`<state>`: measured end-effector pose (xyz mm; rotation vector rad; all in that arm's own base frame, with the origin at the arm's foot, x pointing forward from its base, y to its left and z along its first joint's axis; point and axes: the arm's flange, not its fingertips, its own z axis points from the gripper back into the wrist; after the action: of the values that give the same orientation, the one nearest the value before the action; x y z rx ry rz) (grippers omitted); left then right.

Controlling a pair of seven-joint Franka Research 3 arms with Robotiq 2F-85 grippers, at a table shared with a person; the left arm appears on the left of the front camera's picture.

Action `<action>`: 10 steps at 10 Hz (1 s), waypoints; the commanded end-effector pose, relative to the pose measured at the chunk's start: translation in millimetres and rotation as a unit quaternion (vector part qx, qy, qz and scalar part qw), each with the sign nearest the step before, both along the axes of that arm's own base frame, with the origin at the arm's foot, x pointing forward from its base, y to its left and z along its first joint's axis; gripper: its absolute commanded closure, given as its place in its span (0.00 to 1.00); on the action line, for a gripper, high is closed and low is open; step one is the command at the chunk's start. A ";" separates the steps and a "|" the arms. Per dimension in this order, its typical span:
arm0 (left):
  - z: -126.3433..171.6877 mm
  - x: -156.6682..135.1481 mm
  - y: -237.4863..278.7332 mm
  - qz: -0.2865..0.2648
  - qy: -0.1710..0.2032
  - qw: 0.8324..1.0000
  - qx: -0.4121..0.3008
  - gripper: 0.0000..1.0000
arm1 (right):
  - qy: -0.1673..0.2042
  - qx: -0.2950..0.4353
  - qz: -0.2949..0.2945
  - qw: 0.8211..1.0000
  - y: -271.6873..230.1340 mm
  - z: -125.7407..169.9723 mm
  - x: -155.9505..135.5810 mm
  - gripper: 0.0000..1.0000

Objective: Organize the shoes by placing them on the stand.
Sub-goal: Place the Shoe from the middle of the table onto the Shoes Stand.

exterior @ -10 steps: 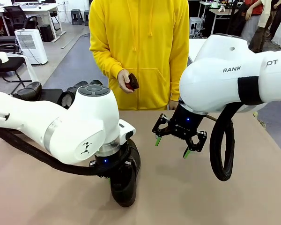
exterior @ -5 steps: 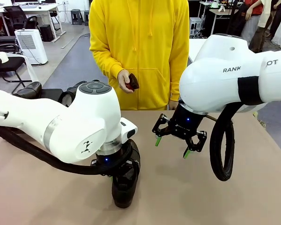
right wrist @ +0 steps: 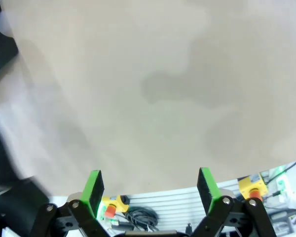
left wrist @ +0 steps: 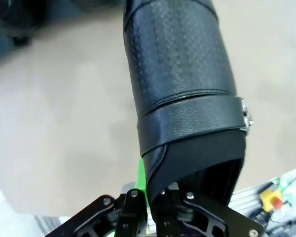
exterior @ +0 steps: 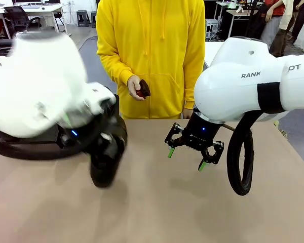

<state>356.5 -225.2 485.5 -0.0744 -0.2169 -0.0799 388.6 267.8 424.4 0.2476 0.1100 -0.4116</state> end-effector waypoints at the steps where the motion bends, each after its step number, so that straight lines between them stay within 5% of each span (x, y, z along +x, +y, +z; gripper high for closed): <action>1: 49.9 11.7 50.8 -0.022 -0.028 0.999 -0.028 1.00 | -0.006 -0.003 0.009 1.000 -0.9 0.6 3.7 0.00; 6: 125.8 90.3 180.9 0.016 -0.142 0.990 -0.004 1.00 | -0.006 -0.003 0.009 1.000 -0.9 0.6 3.7 0.00; 8: 122.3 107.2 212.7 0.045 -0.132 0.990 0.017 1.00 | -0.006 -0.003 0.009 1.000 -0.9 0.6 3.7 0.00; 10: 123.2 90.5 195.8 0.025 -0.133 0.991 -0.006 1.00 | -0.006 -0.003 0.009 1.000 -0.9 0.6 3.7 0.00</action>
<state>458.8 -18.0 602.4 -0.0515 -0.4733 -0.0229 388.7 267.8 424.4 0.2478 0.1101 -0.4116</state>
